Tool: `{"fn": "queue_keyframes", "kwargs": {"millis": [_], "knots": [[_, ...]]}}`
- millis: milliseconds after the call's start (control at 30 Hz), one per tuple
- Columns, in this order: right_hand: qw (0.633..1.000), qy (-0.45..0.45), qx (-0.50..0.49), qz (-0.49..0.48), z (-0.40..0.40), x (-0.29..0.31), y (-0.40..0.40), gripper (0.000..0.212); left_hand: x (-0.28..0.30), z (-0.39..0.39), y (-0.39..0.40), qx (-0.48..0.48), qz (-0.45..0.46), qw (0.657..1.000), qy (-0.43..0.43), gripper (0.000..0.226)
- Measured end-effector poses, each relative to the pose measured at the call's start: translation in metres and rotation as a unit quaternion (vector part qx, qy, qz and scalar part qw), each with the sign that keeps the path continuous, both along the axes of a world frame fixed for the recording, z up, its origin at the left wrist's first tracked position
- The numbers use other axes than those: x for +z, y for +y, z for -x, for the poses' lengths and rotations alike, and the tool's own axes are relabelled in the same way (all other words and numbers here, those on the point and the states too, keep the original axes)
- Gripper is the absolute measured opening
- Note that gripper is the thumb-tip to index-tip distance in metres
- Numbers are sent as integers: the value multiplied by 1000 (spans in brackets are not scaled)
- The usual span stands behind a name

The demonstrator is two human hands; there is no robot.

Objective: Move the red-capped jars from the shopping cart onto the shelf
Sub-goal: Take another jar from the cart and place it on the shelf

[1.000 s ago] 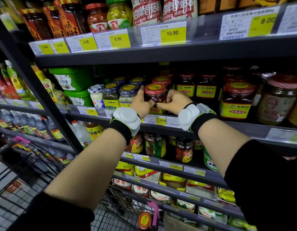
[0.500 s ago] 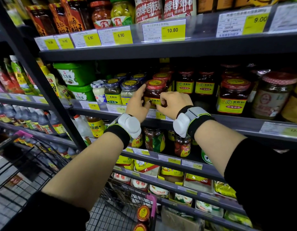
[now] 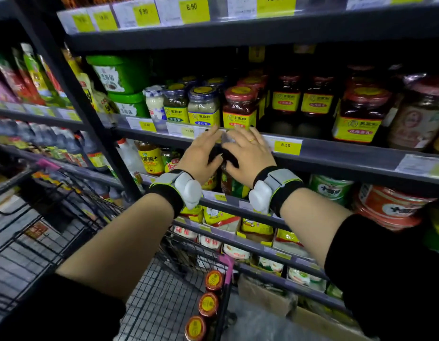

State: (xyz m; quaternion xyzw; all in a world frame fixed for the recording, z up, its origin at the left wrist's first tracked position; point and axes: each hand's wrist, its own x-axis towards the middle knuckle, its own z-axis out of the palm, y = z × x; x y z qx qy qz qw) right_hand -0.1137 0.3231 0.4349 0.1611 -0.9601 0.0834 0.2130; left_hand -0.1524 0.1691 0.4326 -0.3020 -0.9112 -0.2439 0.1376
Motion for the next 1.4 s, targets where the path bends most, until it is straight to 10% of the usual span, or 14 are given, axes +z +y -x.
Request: {"fn": "queue_keyframes", "kwargs": {"millis": [1400], "knots": [[869,-450,194,-68,-41,-261,-138,54,-264,-127,-132,243,154,877,-386,62]]}}
